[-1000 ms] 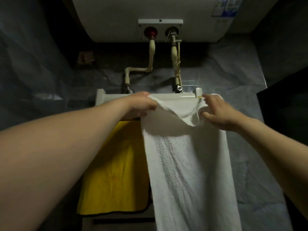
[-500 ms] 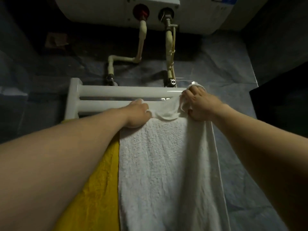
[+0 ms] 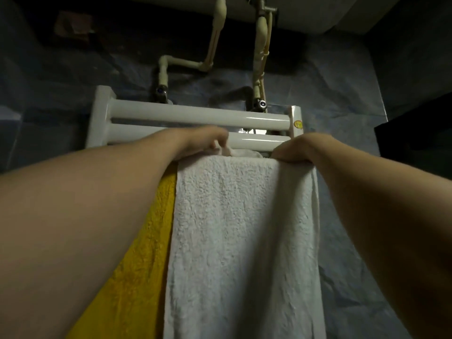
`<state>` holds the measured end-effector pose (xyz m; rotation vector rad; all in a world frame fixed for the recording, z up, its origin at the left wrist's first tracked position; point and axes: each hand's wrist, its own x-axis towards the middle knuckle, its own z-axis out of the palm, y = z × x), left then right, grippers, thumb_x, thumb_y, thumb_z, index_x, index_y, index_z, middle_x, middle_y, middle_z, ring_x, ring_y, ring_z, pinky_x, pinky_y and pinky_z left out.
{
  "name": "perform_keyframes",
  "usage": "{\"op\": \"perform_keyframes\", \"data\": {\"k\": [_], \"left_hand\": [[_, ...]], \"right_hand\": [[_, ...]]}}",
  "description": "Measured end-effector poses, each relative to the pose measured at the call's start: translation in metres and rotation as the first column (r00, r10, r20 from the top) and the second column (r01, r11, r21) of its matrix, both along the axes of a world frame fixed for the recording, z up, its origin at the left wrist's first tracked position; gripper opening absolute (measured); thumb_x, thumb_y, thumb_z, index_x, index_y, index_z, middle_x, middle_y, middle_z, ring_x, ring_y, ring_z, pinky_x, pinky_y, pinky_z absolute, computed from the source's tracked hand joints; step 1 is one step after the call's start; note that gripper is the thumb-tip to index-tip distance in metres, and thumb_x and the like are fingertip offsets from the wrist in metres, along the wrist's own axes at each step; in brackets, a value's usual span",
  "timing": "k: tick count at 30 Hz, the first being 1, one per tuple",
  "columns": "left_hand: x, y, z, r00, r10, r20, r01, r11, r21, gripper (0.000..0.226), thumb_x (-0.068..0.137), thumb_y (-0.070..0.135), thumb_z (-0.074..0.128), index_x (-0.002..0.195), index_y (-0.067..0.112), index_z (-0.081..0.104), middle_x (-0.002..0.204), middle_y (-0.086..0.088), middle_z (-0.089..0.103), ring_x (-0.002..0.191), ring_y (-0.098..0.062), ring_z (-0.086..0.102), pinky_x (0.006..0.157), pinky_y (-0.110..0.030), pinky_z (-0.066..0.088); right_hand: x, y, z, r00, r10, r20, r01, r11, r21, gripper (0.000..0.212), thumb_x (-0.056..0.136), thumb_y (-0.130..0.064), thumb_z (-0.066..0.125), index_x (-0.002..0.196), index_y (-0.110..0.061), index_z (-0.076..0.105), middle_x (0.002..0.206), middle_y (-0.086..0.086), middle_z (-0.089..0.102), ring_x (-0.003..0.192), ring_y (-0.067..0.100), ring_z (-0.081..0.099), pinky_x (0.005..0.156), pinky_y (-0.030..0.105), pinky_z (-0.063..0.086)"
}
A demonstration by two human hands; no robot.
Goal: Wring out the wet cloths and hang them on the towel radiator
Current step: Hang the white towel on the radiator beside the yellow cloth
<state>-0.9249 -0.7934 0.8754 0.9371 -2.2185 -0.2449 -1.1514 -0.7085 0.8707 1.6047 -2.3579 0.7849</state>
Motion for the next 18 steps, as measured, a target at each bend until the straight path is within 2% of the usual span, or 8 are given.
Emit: {"op": "perform_keyframes", "data": {"k": [3,5,8,10,12,15,17,18], "left_hand": [[0.002,-0.004,0.004,0.995,-0.014,-0.098,0.014,1.0,0.0,0.033,0.076,0.043,0.053,0.096,0.018,0.062,0.105,-0.008,0.064,0.087,-0.024,0.058,0.078,-0.038,0.044],[-0.002,-0.004,0.001,0.991,0.134,-0.015,-0.134,0.988,-0.073,0.023,0.084,0.038,0.056,0.097,0.02,0.063,0.099,-0.006,0.064,0.086,-0.022,0.061,0.077,-0.037,0.047],[-0.011,-0.003,-0.003,0.965,0.229,0.127,-0.215,0.97,-0.115,0.036,0.087,0.053,0.058,0.11,0.026,0.062,0.106,0.002,0.062,0.091,-0.019,0.061,0.09,-0.04,0.047],[-0.015,0.0,-0.005,0.966,0.229,0.121,-0.214,0.969,-0.126,0.038,0.09,0.06,0.051,0.111,0.03,0.058,0.111,0.001,0.058,0.091,-0.018,0.057,0.091,-0.04,0.042],[-0.016,0.0,-0.008,0.962,0.263,0.073,-0.248,0.954,-0.169,0.049,0.093,0.06,0.045,0.125,0.025,0.057,0.129,-0.007,0.057,0.102,-0.022,0.055,0.096,-0.041,0.041],[-0.014,0.004,-0.01,0.957,0.277,-0.089,-0.291,0.912,-0.29,0.057,0.096,0.054,0.045,0.133,0.012,0.056,0.135,-0.014,0.056,0.108,-0.027,0.056,0.092,-0.037,0.041],[-0.008,0.007,-0.01,0.974,0.182,-0.131,-0.216,0.923,-0.318,0.04,0.092,0.047,0.056,0.108,0.013,0.067,0.114,-0.011,0.065,0.087,-0.021,0.057,0.075,-0.034,0.044],[-0.005,0.009,-0.01,0.983,0.14,-0.12,-0.172,0.935,-0.312,0.033,0.088,0.044,0.06,0.097,0.014,0.068,0.104,-0.009,0.067,0.082,-0.019,0.057,0.07,-0.033,0.044]], "right_hand": [[0.006,0.006,-0.002,0.996,0.072,0.045,-0.072,0.997,-0.017,0.028,0.099,-0.045,0.051,0.09,-0.019,0.058,0.083,0.007,0.063,0.073,0.019,0.061,0.072,0.03,0.046],[0.004,0.007,-0.005,0.987,0.139,0.082,-0.136,0.99,-0.046,0.027,0.099,-0.047,0.052,0.097,-0.022,0.06,0.084,0.004,0.063,0.073,0.017,0.06,0.066,0.029,0.043],[-0.001,-0.003,-0.007,0.982,0.172,0.075,-0.164,0.981,-0.106,0.029,0.099,-0.047,0.052,0.113,-0.022,0.058,0.091,0.002,0.062,0.075,0.013,0.057,0.06,0.026,0.038],[-0.004,-0.009,-0.01,0.98,0.192,0.043,-0.183,0.97,-0.158,0.035,0.095,-0.049,0.057,0.118,-0.023,0.062,0.106,0.004,0.066,0.084,0.016,0.06,0.069,0.028,0.043],[-0.011,-0.015,-0.013,0.991,0.114,-0.075,-0.131,0.954,-0.271,0.04,0.091,-0.048,0.056,0.121,-0.022,0.065,0.122,0.01,0.065,0.1,0.026,0.061,0.086,0.033,0.046],[-0.022,-0.011,-0.025,0.972,-0.036,-0.234,-0.11,0.807,-0.581,0.034,0.097,-0.037,0.043,0.1,-0.015,0.068,0.104,0.015,0.067,0.089,0.03,0.059,0.072,0.033,0.042],[-0.034,-0.002,-0.037,0.964,-0.073,-0.255,-0.137,0.687,-0.713,0.03,0.093,-0.034,0.042,0.084,-0.013,0.061,0.084,0.01,0.063,0.075,0.029,0.056,0.062,0.033,0.037],[-0.045,0.003,-0.043,0.983,-0.032,-0.183,-0.12,0.644,-0.756,0.025,0.09,-0.033,0.044,0.084,-0.013,0.058,0.079,0.007,0.06,0.072,0.027,0.054,0.061,0.033,0.036]]}}
